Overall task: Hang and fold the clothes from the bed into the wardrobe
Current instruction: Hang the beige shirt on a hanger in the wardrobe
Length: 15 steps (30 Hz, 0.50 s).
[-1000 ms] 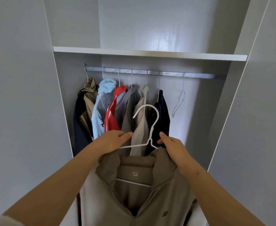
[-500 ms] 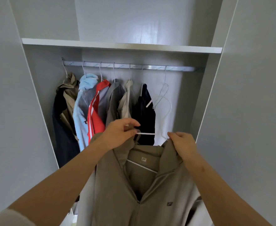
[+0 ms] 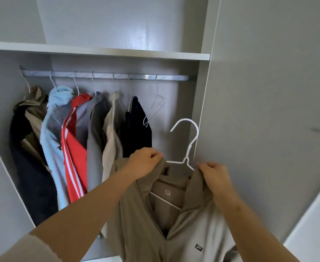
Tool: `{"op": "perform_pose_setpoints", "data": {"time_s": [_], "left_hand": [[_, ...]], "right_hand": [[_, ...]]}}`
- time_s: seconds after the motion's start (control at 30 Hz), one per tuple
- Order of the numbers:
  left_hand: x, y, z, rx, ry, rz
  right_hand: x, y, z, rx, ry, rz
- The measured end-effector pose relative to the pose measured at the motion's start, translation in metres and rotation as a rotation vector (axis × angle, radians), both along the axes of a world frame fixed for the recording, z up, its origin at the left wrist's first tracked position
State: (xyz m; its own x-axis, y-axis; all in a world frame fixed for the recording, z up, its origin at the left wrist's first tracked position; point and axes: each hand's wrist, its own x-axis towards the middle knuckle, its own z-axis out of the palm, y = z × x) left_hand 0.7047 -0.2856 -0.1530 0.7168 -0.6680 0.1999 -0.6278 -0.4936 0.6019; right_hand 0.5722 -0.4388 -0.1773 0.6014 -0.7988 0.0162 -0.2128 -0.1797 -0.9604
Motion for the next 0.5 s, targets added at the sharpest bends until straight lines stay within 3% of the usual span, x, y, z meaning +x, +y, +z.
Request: {"op": "perform_pose_setpoints", "data": {"time_s": [0.27,0.5], "left_hand": [[-0.003,-0.029,-0.006,-0.217,0.141,0.139],[0.016,-0.009,-0.016,-0.263,0.183,0.266]], "right_hand": [[-0.014,-0.011,0.010,0.371,-0.126,0.015],[0.008,-0.001,0.006,0.428,-0.069,0.134]]}}
